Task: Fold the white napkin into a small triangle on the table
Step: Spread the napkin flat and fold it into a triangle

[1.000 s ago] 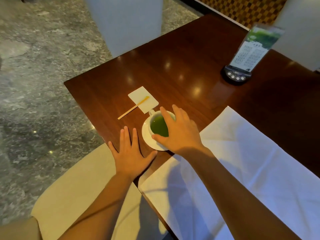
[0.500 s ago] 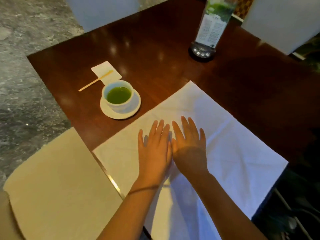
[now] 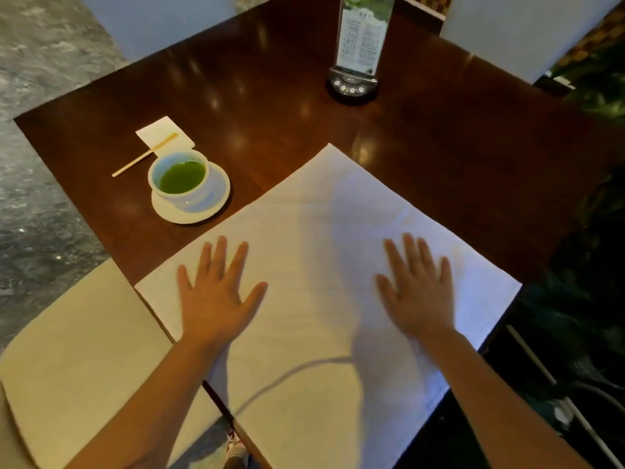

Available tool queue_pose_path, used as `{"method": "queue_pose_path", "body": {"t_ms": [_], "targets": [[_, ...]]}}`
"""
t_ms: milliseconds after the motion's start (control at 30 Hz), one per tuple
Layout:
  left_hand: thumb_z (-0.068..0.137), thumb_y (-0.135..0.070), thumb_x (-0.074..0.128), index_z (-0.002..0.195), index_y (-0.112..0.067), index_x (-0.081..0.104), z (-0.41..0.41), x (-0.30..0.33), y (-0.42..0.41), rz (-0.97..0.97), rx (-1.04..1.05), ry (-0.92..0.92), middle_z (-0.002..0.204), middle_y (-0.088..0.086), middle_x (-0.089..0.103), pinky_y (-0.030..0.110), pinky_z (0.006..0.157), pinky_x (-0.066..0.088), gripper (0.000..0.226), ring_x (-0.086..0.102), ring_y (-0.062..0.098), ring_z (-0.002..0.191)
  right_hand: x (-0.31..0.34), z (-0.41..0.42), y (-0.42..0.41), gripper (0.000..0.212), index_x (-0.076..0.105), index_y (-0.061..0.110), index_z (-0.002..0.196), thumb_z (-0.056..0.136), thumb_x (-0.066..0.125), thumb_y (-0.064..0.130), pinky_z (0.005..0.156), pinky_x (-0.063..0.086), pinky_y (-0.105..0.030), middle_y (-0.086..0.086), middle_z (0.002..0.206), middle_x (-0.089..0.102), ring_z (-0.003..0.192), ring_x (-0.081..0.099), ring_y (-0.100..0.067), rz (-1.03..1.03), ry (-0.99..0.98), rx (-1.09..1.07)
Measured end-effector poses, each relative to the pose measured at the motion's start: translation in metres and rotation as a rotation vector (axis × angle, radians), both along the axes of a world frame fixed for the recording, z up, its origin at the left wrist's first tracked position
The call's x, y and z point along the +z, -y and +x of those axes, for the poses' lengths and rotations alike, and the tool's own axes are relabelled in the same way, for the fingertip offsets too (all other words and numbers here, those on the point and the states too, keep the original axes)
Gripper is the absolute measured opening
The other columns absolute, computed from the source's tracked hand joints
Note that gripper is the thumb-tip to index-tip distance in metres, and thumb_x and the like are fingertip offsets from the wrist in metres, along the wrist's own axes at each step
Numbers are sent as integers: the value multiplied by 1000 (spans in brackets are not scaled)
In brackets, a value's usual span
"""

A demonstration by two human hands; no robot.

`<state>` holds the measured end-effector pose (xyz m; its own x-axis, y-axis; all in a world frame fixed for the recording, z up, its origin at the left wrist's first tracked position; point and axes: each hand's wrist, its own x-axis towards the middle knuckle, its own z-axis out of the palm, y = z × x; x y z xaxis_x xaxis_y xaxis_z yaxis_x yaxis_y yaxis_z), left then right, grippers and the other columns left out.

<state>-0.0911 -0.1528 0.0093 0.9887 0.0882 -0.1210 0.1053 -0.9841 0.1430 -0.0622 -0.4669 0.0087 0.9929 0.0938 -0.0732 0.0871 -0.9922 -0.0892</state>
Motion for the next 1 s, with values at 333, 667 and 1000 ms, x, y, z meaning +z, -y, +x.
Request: {"method": "queue_pose_path", "body": {"t_ms": [333,667,1000], "targets": [[88,-68,13,150,-29,12,-9,5,-29,-69,36,17,159,1,4,56,112,0,73,-3,21,145,7,5,90,75,5,25,148,86,-4,66,113,4,-58,-5,158,4,144,-3,-22,-86,-59,-209],[96,-39,28,147,-26,26,-93,1,120,-129,-121,90,156,6,19,55,111,6,53,13,25,144,3,-115,-67,53,22,23,146,97,19,45,110,16,-57,-11,152,26,141,17,-29,100,16,131],[77,-80,32,148,-34,20,-111,-7,68,2,-203,-23,159,6,8,69,106,5,85,0,32,145,7,-110,8,74,-1,35,148,85,12,72,112,5,-54,-4,157,2,143,-1,-27,-72,-96,175]]}}
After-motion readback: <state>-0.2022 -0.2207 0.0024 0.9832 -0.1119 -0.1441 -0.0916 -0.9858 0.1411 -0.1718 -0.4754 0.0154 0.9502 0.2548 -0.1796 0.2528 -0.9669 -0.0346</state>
